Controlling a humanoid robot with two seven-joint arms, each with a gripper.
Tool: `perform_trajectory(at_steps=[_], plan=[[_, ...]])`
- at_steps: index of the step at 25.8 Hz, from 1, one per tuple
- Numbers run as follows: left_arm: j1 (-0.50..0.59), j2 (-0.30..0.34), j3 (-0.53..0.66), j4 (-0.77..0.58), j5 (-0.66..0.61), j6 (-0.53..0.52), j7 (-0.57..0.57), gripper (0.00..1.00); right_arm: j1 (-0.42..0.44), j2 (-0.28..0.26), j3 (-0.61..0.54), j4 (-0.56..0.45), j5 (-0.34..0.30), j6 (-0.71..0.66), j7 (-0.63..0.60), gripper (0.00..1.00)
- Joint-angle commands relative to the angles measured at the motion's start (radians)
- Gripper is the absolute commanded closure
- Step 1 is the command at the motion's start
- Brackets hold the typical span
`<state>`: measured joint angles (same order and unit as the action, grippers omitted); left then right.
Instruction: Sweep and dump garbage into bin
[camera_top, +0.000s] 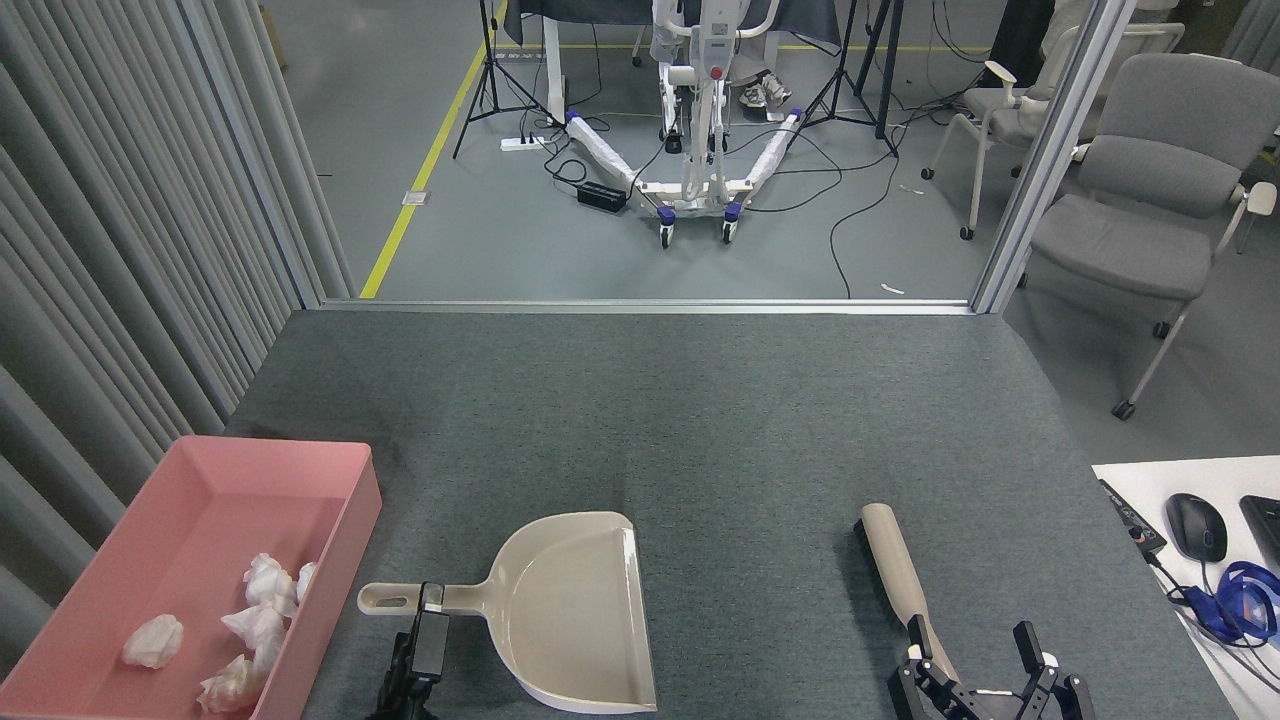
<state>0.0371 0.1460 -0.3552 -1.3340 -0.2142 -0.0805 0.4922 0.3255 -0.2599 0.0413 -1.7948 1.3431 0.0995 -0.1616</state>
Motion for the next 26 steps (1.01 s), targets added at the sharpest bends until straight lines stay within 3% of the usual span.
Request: perform_trajectory(at_steps=[1, 5, 10, 15, 18, 21, 26], plan=[[0.066, 0.035, 0.001, -0.083, -0.011, 0.022, 0.002, 0.02, 0.001, 0.004, 0.000, 0.000, 0.001, -0.015, -0.003, 0.02], [0.122, 0.040, 0.001, -0.178, -0.047, 0.039, 0.002, 0.02, 0.000, 0.017, 0.000, 0.000, 0.002, -0.018, -0.003, 0.02], [0.215, 0.052, 0.001, -0.367, -0.231, 0.149, 0.002, 0.02, 0.001, 0.028, 0.000, 0.000, 0.004, -0.018, -0.004, 0.02], [0.248, 0.072, -0.018, -0.393, -0.318, 0.131, 0.003, 0.02, 0.004, 0.027, 0.000, 0.000, 0.004, -0.018, -0.004, 0.02], [0.231, 0.103, -0.013, -0.393, -0.551, 0.093, 0.002, 0.02, 0.006, 0.027, 0.000, 0.000, 0.004, -0.020, -0.004, 0.02], [0.193, 0.112, -0.015, -0.392, -0.659, 0.099, 0.000, 0.02, 0.006, 0.028, -0.001, 0.000, 0.004, -0.020, -0.004, 0.02], [0.159, 0.241, -0.002, -0.392, -0.728, 0.088, -0.017, 0.02, 0.006, 0.031, -0.001, 0.000, 0.004, -0.020, -0.004, 0.02]])
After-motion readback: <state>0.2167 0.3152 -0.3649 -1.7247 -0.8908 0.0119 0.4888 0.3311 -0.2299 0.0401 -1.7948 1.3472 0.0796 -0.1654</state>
